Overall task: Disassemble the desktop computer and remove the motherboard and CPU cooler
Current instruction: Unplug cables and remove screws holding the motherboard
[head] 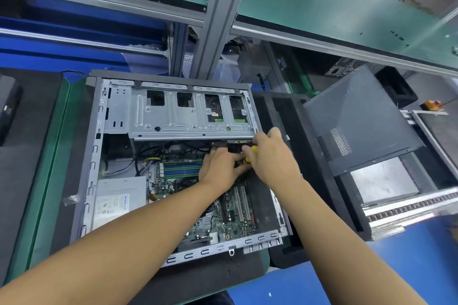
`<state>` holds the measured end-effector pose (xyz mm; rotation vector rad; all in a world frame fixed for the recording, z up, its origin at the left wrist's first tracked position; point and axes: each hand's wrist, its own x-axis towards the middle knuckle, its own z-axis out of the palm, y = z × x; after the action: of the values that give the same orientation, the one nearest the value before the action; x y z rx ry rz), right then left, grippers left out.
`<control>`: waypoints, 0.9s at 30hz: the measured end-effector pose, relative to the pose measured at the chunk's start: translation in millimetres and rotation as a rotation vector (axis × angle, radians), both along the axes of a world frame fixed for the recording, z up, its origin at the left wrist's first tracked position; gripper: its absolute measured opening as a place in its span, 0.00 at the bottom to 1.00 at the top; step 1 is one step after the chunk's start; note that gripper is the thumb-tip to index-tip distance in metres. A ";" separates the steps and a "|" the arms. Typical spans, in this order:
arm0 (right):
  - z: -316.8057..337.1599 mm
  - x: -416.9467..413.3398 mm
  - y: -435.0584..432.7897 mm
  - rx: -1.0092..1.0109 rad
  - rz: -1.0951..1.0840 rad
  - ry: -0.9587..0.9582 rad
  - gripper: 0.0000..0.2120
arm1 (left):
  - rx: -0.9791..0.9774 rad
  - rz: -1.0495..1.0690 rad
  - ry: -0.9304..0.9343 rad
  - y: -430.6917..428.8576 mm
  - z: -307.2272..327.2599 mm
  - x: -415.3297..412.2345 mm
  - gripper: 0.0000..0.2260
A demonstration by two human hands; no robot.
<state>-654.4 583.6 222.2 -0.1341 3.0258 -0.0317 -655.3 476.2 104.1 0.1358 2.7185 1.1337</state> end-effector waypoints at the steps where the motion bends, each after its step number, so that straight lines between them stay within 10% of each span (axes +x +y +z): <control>1: 1.4 -1.5 0.7 0.034 -0.041 0.009 0.18 | -0.024 0.013 0.003 1.2 -1.3 -0.3 0.17; 14: 15.0 -4.6 1.9 0.037 0.086 -0.124 0.11 | 0.211 -0.065 0.178 -0.4 -5.4 1.6 0.15; 27: 17.9 -14.4 -2.3 0.047 -0.008 -0.104 0.09 | 0.456 -0.056 -0.050 -5.5 -5.9 -19.3 0.14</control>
<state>-668.7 581.3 240.1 -0.1130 2.9204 0.0316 -674.5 470.8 98.2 0.2408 2.3516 1.6933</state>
